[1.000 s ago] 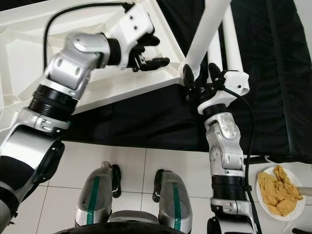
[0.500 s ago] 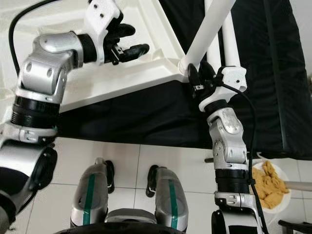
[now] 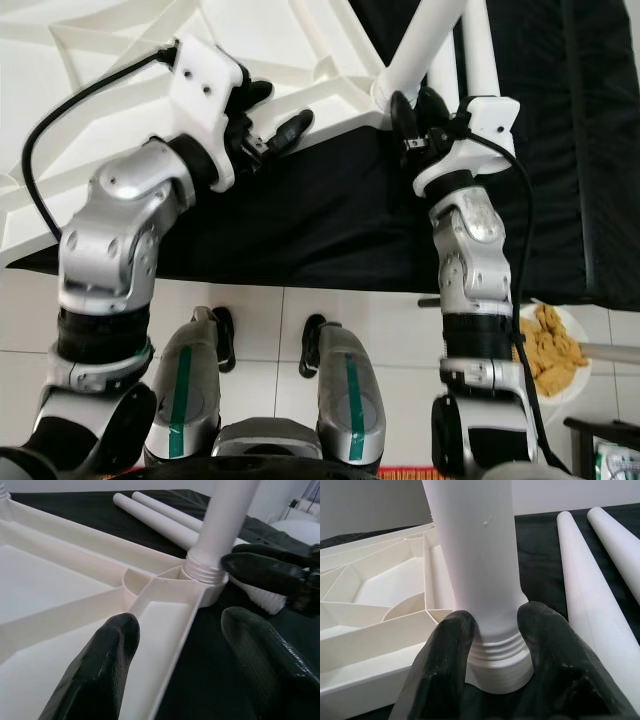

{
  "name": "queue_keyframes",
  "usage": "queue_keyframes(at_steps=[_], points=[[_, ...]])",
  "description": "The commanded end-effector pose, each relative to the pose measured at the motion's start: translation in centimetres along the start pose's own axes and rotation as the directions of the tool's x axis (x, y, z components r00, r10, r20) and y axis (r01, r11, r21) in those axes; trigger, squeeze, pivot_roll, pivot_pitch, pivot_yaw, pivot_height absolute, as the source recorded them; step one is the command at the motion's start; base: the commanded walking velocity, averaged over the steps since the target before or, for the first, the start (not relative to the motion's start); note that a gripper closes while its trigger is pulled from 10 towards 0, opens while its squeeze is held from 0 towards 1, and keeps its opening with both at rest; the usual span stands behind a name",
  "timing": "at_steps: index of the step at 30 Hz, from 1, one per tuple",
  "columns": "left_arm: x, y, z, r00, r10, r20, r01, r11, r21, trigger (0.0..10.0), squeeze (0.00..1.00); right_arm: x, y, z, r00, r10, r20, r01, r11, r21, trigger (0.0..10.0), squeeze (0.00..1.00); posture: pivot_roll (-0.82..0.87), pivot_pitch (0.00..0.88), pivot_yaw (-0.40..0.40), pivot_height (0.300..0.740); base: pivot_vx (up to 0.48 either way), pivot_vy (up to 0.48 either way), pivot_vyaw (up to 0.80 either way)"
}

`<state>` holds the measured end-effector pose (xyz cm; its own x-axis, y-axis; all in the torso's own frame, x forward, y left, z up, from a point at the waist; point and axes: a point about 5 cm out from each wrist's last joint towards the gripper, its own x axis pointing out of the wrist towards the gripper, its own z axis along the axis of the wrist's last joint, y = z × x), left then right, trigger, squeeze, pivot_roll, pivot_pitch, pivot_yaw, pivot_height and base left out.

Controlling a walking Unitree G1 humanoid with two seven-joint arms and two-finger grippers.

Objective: Building children table

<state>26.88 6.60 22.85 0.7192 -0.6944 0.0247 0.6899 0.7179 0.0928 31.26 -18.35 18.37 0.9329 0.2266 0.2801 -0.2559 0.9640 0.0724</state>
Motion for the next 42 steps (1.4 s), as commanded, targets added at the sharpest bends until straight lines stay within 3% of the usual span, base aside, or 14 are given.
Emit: queue_keyframes(at_steps=[1, 3, 4, 14, 15, 21, 30, 38, 39, 40, 42], points=[[-0.4, -0.2, 0.2, 0.998, 0.057, 0.006, -0.056, 0.998, -0.041, 10.0, 0.0, -0.2, -0.9, -1.4, 0.997, -0.034, -0.075, 0.035, 0.999, 0.023, 10.0, 0.0, 0.14, 0.256, -0.069, 0.74, 0.0, 0.0, 0.0], [-0.6, -0.3, 0.3, 0.998, 0.057, 0.008, -0.057, 0.997, -0.057, 10.0, 0.0, 0.0, -0.8, -1.3, 0.997, -0.028, -0.073, 0.03, 0.999, 0.027, 10.0, 0.0, 0.14, 0.256, -0.069, 0.74, 0.0, 0.0, 0.0], [-1.1, -0.5, 0.8, 0.997, 0.073, 0.024, -0.071, 0.994, -0.087, 10.0, 0.0, 1.1, -0.8, -1.1, 0.997, 0.0, -0.072, 0.002, 0.999, 0.036, 10.0, 0.0, 0.16, 0.256, -0.074, 0.74, 0.0, 0.0, 0.0], [-2.3, -1.2, 1.2, 0.996, 0.085, 0.029, -0.081, 0.99, -0.116, 10.0, 0.0, 4.8, -0.7, -0.2, 0.998, 0.048, -0.048, -0.045, 0.998, 0.054, 10.0, 0.0, 0.19, 0.251, -0.088, 0.74, 0.0, 0.0, 0.0], [-2.6, -1.6, 1.4, 0.997, 0.074, 0.038, -0.068, 0.988, -0.137, 10.0, 0.0, 5.8, -0.6, 0.0, 0.998, 0.05, -0.041, -0.047, 0.997, 0.065, 10.0, 0.0, 0.2, 0.251, -0.091, 0.74, 0.0, 0.0, 0.0], [-3.1, -2.0, 1.2, 0.998, 0.063, 0.014, -0.061, 0.991, -0.121, 10.0, 0.0, 7.7, -0.1, 0.2, 0.998, 0.056, -0.027, -0.053, 0.996, 0.076, 10.0, 0.0, 0.2, 0.254, -0.084, 0.74, 0.0, 0.0, 0.0], [-3.8, -1.3, 0.9, 0.995, 0.097, -0.032, -0.1, 0.989, -0.105, 10.0, 0.0, 8.7, -0.8, 0.5, 1.0, 0.005, -0.001, -0.004, 0.995, 0.099, 10.0, 0.0, 0.21, 0.275, -0.061, 0.74, 0.0, 0.0, 0.0], [-3.6, 0.3, 0.6, 0.988, 0.131, -0.085, -0.132, 0.991, -0.005, 10.0, 0.0, 7.9, -1.5, 1.1, 0.998, 0.005, 0.061, -0.011, 0.995, 0.101, 10.0, 0.0, 0.21, 0.275, -0.055, 0.74, 0.0, 0.0, 0.0], [-3.5, 0.7, 0.5, 0.987, 0.131, -0.091, -0.131, 0.991, -0.001, 10.0, 0.03, 7.0, -1.7, 1.1, 0.997, 0.015, 0.08, -0.022, 0.995, 0.094, 10.0, 0.0, 0.21, 0.267, -0.052, 0.74, 0.0, 0.0, 0.0], [-3.6, 0.9, 0.5, 0.987, 0.13, -0.092, -0.131, 0.991, 0.002, 10.0, 0.14, 6.7, -1.8, 1.2, 0.996, 0.019, 0.089, -0.028, 0.995, 0.092, 10.0, 0.0, 0.2, 0.261, -0.05, 0.74, 0.0, 0.0, 0.0], [-3.6, 1.0, 0.5, 0.987, 0.131, -0.093, -0.13, 0.991, 0.008, 10.0, 0.14, 6.4, -1.8, 1.2, 0.995, 0.024, 0.098, -0.032, 0.995, 0.09, 10.0, 0.0, 0.2, 0.261, -0.05, 0.74, 0.0, 0.0, 0.0]])
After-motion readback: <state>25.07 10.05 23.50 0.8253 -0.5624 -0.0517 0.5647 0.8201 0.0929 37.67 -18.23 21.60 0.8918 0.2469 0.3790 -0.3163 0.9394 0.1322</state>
